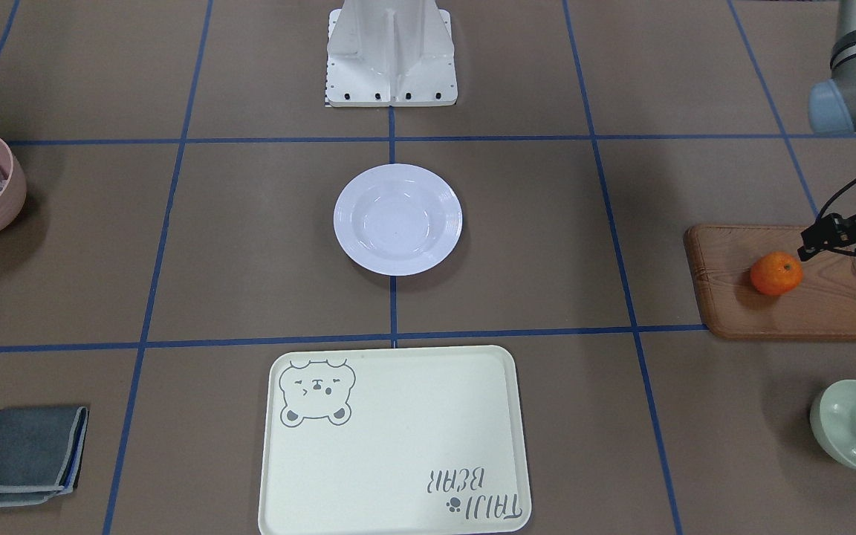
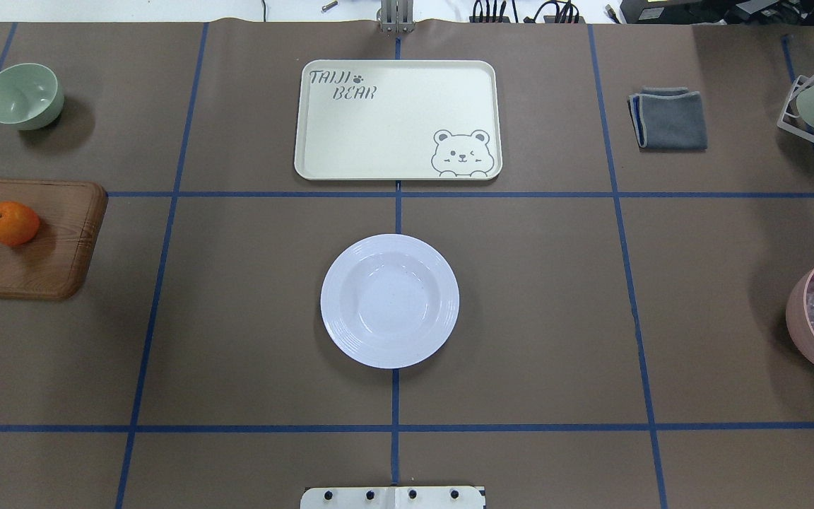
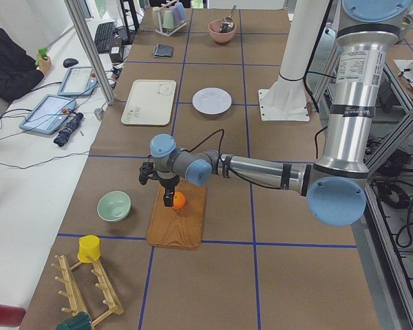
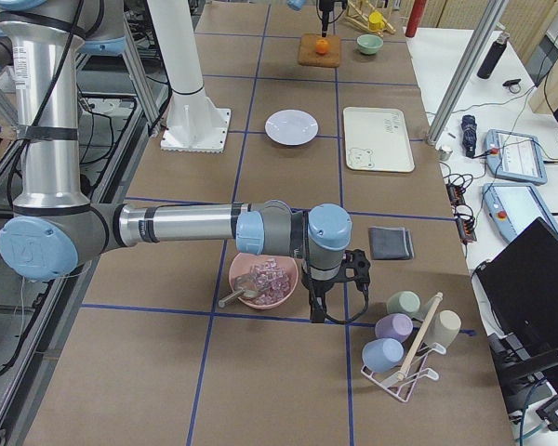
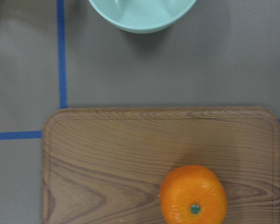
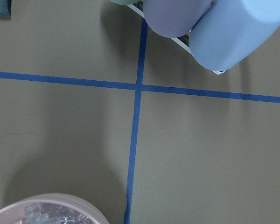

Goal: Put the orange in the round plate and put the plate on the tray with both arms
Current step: 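Lower the left gripper onto the orange on the wooden board and grasp it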

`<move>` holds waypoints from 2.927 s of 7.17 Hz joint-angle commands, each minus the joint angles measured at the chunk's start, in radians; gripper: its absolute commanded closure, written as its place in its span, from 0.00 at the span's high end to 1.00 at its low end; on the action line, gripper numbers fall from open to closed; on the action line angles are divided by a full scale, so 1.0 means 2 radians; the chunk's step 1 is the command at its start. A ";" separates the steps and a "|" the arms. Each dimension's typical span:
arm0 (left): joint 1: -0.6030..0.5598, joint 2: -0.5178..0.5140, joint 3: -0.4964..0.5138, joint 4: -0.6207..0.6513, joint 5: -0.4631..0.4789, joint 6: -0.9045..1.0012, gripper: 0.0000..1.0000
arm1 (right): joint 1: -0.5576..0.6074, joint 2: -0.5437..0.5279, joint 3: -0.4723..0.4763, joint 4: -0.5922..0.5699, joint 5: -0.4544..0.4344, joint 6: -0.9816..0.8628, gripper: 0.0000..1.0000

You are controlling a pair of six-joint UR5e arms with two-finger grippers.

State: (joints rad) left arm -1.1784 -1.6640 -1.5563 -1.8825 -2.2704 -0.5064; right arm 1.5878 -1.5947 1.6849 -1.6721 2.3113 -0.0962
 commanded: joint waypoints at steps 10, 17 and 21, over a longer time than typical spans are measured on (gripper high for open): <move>0.032 -0.024 0.066 -0.029 0.016 -0.004 0.99 | -0.012 0.001 -0.001 -0.001 0.019 0.004 1.00; 0.038 -0.032 0.068 -0.030 0.015 -0.008 0.84 | -0.013 0.002 -0.001 -0.001 0.021 0.005 1.00; 0.035 -0.037 0.026 0.011 -0.019 -0.008 0.21 | -0.013 0.002 -0.001 -0.001 0.037 0.029 1.00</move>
State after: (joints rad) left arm -1.1030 -1.7298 -1.4603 -1.9148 -2.2817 -0.5230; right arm 1.5616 -1.5907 1.6818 -1.6742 2.3679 -0.0592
